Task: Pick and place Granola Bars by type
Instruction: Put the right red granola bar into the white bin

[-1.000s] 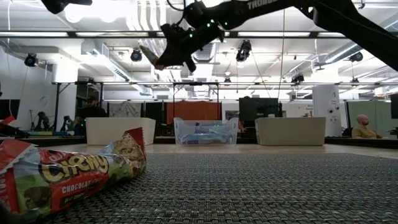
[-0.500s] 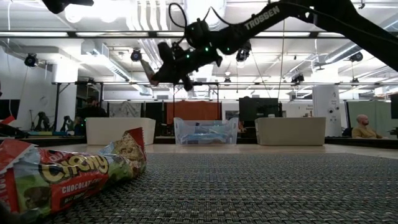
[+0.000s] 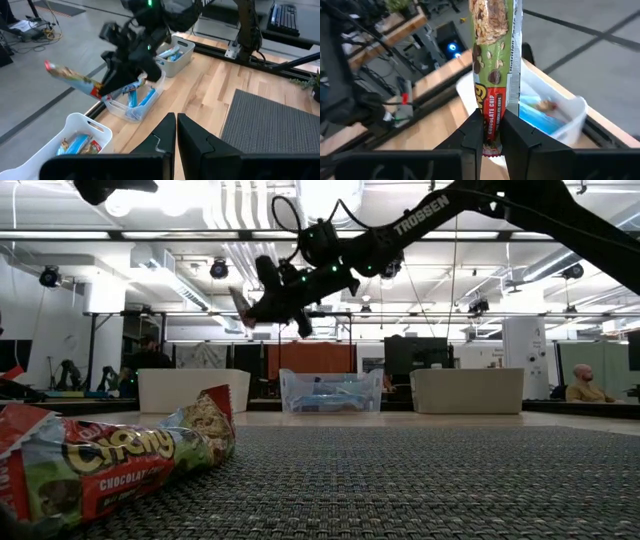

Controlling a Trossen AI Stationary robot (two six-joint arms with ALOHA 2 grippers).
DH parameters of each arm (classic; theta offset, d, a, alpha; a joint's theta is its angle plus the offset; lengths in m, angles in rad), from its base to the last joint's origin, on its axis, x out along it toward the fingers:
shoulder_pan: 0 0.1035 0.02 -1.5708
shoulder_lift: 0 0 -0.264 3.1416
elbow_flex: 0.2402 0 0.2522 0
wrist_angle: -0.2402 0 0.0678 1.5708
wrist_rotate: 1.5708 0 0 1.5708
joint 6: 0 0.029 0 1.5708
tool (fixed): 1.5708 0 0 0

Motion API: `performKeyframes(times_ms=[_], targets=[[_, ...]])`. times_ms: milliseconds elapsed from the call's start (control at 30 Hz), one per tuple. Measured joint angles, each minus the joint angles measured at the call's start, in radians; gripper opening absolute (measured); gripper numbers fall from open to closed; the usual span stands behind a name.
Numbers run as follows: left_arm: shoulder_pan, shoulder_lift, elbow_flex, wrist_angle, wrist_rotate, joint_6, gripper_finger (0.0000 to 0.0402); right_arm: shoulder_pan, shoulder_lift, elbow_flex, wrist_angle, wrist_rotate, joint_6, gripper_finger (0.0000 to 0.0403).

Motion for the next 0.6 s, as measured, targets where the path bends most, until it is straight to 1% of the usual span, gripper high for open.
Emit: performKeyframes(times_ms=[133,333,600], targets=[[0.001,0.001,-0.024,0.033,0.000,0.001,0.0000,0.002,0.000,0.059,-0.002,-0.011,-0.003,0.0047],[0.003,0.002,-0.028,0.040,0.000,0.001,0.0000,-0.003,0.000,0.158,-0.081,-0.013,-0.043,0.0047],[0.003,0.002,-0.028,0.056,0.001,0.001,0.0000,-0.010,0.000,0.161,-0.129,-0.012,-0.048,0.0047]])
